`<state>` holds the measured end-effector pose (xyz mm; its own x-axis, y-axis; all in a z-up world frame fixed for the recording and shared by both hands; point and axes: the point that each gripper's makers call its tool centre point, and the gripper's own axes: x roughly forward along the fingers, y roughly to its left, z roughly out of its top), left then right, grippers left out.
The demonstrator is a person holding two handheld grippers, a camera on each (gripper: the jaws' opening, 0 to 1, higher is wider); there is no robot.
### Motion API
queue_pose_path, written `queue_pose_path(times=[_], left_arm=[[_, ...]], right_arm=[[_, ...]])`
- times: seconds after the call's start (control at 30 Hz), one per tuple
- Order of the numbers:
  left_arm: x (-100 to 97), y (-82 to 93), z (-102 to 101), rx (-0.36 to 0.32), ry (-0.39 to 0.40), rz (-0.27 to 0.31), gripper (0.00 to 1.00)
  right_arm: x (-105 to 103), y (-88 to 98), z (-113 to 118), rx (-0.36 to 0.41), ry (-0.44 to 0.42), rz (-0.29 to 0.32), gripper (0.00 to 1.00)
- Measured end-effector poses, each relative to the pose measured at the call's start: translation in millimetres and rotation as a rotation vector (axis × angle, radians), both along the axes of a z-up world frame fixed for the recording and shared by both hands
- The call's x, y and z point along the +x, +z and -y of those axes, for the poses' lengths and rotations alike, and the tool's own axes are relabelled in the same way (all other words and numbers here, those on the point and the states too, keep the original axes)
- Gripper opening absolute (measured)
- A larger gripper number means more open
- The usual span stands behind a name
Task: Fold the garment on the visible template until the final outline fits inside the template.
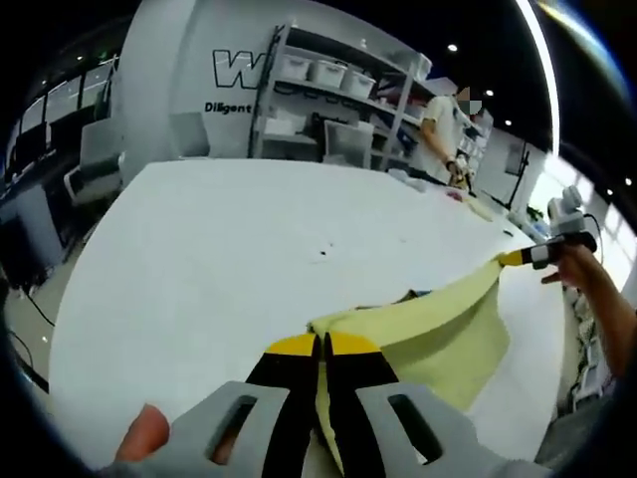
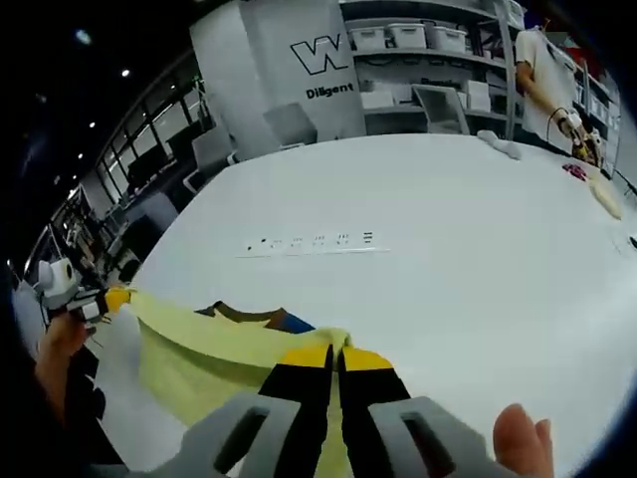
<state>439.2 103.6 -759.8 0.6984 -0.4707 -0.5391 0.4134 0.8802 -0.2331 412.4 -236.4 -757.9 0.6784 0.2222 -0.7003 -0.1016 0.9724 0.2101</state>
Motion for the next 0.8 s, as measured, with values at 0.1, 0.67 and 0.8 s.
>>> queue_pose_path(times=[0.1,0.67,0.8], left_arm=[[5.6,-11.1,0,0.004,0.001,-0.011,0.0],[21.4,-58.1,2,-0.01,0.032,-0.081,0.0],[21.8,-68.2,2,0.0,0.039,-0.073,0.0]], right_arm=[[4,-10.9,1,-0.008,0.003,-0.015,0.0],[17,-59.7,4,-0.003,0.008,-0.067,0.0],[18,-70.3,7,0.003,0.002,-0.079,0.0]])
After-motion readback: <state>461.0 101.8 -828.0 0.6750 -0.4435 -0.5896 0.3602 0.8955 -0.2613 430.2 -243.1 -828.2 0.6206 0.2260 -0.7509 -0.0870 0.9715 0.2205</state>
